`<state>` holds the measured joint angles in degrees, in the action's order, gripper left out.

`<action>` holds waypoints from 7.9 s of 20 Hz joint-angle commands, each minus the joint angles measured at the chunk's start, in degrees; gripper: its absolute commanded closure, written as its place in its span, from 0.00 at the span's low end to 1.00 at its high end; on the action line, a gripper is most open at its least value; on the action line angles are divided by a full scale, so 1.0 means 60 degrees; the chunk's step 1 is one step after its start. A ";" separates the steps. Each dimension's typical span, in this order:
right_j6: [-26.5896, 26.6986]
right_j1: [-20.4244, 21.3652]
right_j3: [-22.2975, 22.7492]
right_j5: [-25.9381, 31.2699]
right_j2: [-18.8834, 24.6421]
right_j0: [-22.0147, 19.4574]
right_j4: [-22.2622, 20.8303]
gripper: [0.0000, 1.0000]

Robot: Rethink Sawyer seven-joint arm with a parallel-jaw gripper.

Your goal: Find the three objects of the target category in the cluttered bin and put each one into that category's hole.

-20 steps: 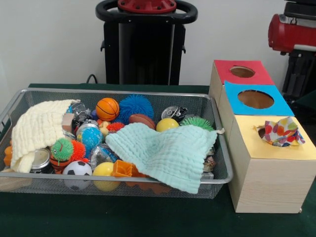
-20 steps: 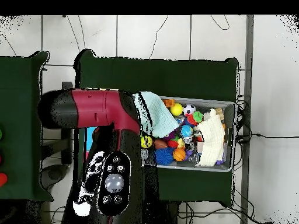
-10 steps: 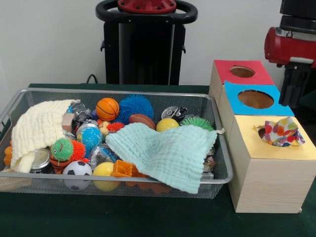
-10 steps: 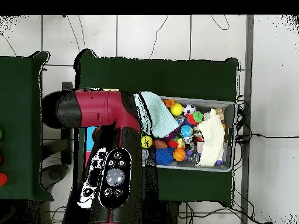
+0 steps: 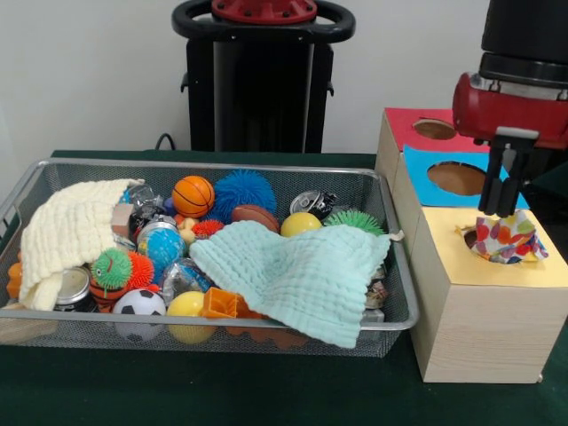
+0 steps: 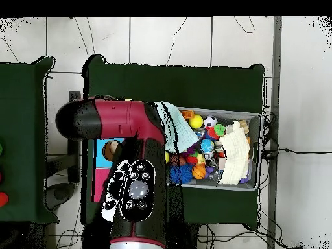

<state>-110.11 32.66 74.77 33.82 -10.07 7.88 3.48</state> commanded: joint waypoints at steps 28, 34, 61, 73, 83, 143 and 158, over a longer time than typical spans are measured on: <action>-0.0378 -0.0201 0.1713 -0.0845 0.1486 -0.0550 -0.0264 1.00; -0.0547 -0.0093 0.1783 -0.0678 0.1639 -0.0447 -0.0187 1.00; 0.0109 -0.1090 0.1216 -0.2026 0.2176 -0.1241 -0.0843 1.00; -0.0219 -0.0581 0.2291 -0.0776 0.1871 -0.0914 -0.0661 1.00; -0.0206 -0.0763 0.2395 -0.1257 0.1988 -0.0949 -0.0733 1.00; -0.0061 -0.0748 0.2805 -0.1065 0.2090 -0.0902 -0.0801 1.00; -0.0003 -0.0689 0.2960 -0.1218 0.2067 -0.0757 -0.0953 1.00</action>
<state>-110.11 31.10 84.13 20.82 -0.96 2.77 2.91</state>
